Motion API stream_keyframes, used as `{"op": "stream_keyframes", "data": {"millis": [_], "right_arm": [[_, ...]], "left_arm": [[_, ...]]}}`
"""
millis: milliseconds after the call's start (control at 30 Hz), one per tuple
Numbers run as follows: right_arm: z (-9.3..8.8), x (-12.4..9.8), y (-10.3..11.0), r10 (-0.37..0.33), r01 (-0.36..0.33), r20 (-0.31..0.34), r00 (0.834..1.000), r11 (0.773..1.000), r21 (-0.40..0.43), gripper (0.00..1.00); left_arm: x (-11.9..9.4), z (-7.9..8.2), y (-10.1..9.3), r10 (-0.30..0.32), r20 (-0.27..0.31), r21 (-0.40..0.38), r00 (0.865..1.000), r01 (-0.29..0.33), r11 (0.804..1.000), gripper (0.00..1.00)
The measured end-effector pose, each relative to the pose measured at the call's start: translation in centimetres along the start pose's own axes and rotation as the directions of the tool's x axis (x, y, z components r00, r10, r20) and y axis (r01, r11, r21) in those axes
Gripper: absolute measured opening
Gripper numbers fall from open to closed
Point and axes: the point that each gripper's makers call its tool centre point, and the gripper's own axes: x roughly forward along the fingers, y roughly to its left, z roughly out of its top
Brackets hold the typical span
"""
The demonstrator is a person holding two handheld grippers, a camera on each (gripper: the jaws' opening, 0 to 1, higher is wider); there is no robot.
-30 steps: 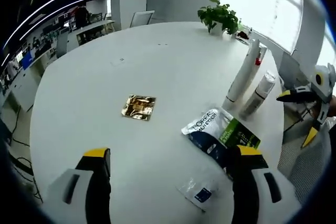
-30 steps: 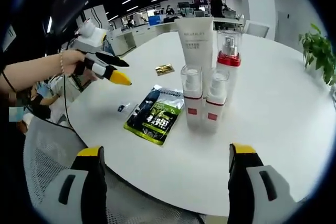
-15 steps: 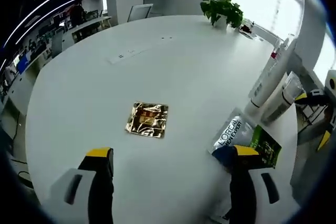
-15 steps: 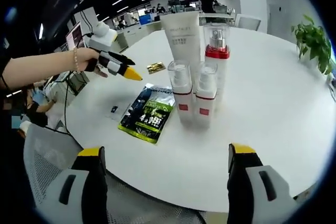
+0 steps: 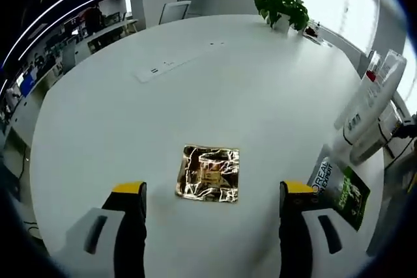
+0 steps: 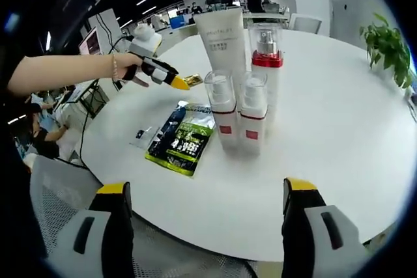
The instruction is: Arrange the skincare products in the storage area until every visible bottle or jar stands upright without overlapping.
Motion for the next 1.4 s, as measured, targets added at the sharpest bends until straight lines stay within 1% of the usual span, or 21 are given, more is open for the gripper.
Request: {"op": "stream_keyframes", "data": {"millis": [67, 200, 267, 333, 400, 433, 467, 500, 600, 633, 667, 700, 733, 767, 900, 1000, 1067, 1133, 1200, 1300, 1400], "right_arm": [[-0.1, 0.0, 0.0, -0.001, 0.001, -0.002, 1.000, 1.000, 0.001, 0.95], [-0.2, 0.0, -0.1, -0.004, 0.004, -0.006, 1.000, 1.000, 0.004, 0.95], [-0.3, 0.0, -0.1, -0.004, 0.004, -0.009, 1.000, 1.000, 0.004, 0.95], [-0.3, 0.1, 0.0, -0.005, 0.005, -0.013, 1.000, 1.000, 0.003, 0.95], [-0.4, 0.1, 0.0, -0.005, 0.005, -0.015, 1.000, 1.000, 0.003, 0.95], [-0.4, 0.1, 0.0, -0.005, 0.005, -0.015, 1.000, 1.000, 0.003, 0.95], [-0.4, 0.1, 0.0, -0.005, 0.005, -0.015, 1.000, 1.000, 0.003, 0.95], [-0.3, 0.1, 0.0, -0.005, 0.005, -0.015, 1.000, 1.000, 0.002, 0.94], [-0.3, 0.2, 0.0, -0.004, 0.004, -0.015, 1.000, 1.000, 0.000, 0.94], [-0.3, 0.2, 0.0, -0.005, 0.005, -0.015, 1.000, 1.000, -0.001, 0.94], [-0.3, 0.2, 0.0, -0.007, 0.007, -0.015, 1.000, 1.000, 0.000, 0.94], [-0.3, 0.2, -0.1, -0.007, 0.007, -0.014, 1.000, 1.000, 0.001, 0.94], [-0.3, 0.1, -0.1, -0.008, 0.008, -0.012, 1.000, 1.000, 0.002, 0.93], [-0.2, 0.1, -0.1, -0.008, 0.008, -0.008, 1.000, 1.000, 0.003, 0.93], [0.0, 0.1, -0.1, -0.008, 0.008, 0.003, 1.000, 1.000, 0.008, 0.93], [0.1, 0.1, -0.2, -0.010, 0.010, 0.009, 1.000, 1.000, 0.004, 0.93], [0.1, 0.1, -0.2, -0.010, 0.010, 0.009, 1.000, 1.000, 0.001, 0.92], [0.2, 0.1, -0.1, -0.006, 0.006, 0.011, 1.000, 1.000, -0.002, 0.92], [0.2, 0.1, 0.0, -0.003, 0.004, 0.012, 1.000, 1.000, -0.008, 0.92], [0.3, 0.1, 0.1, -0.001, 0.001, 0.017, 1.000, 1.000, -0.016, 0.91], [1.7, -0.4, 0.2, -0.004, 0.007, 0.090, 0.996, 0.999, -0.035, 0.87]], "left_arm": [[0.4, 0.3, 0.3, -0.004, 0.015, 0.022, 1.000, 0.004, 1.000, 0.75], [0.5, 0.1, 0.2, 0.004, -0.008, 0.036, 1.000, -0.003, 0.999, 0.67], [0.6, -0.2, 0.2, 0.011, -0.012, 0.030, 1.000, -0.010, 1.000, 0.66], [0.7, -0.5, 0.0, -0.009, -0.020, 0.023, 1.000, 0.009, 1.000, 0.64], [0.8, -0.4, 0.6, 0.003, -0.009, 0.012, 1.000, -0.003, 1.000, 0.65], [0.8, -0.3, 0.7, 0.011, -0.006, 0.012, 1.000, -0.011, 1.000, 0.64], [1.1, 0.1, 1.0, 0.005, 0.000, 0.013, 1.000, -0.005, 1.000, 0.62], [1.1, 0.3, 0.8, 0.004, 0.005, 0.011, 1.000, -0.004, 1.000, 0.60], [1.0, 0.4, 1.4, 0.015, 0.016, 0.003, 1.000, -0.015, 1.000, 0.53], [0.9, 0.4, 1.9, 0.018, 0.021, 0.006, 1.000, -0.018, 1.000, 0.49], [0.9, 0.5, 1.9, 0.017, 0.024, 0.005, 1.000, -0.017, 1.000, 0.40], [0.9, 0.9, 1.4, -0.006, 0.048, 0.010, 0.999, 0.005, 1.000, 0.38], [0.8, 0.6, 1.7, 0.016, 0.033, 0.003, 0.999, -0.016, 1.000, 0.37], [0.9, 0.7, 1.6, 0.023, 0.047, 0.012, 0.999, -0.023, 1.000, 0.37], [0.6, 0.8, 1.5, 0.041, 0.073, -0.015, 0.996, -0.040, 0.999, 0.35], [-0.3, 0.9, 0.8, 0.034, 0.082, 0.004, 0.996, -0.035, 0.999, 0.34], [-0.9, 1.1, 0.5, 0.039, 0.110, 0.000, 0.993, -0.039, 0.999, 0.34], [-0.9, 0.6, 0.1, 0.032, 0.117, -0.010, 0.993, -0.031, 0.999, 0.34], [-1.6, 0.1, -0.7, 0.030, 0.122, -0.008, 0.992, -0.029, 1.000, 0.34], [-2.0, 0.2, -1.0, 0.025, 0.130, -0.008, 0.991, -0.024, 1.000, 0.34], [-2.8, 0.1, -2.1, 0.014, 0.144, -0.002, 0.989, -0.014, 1.000, 0.35]]}}
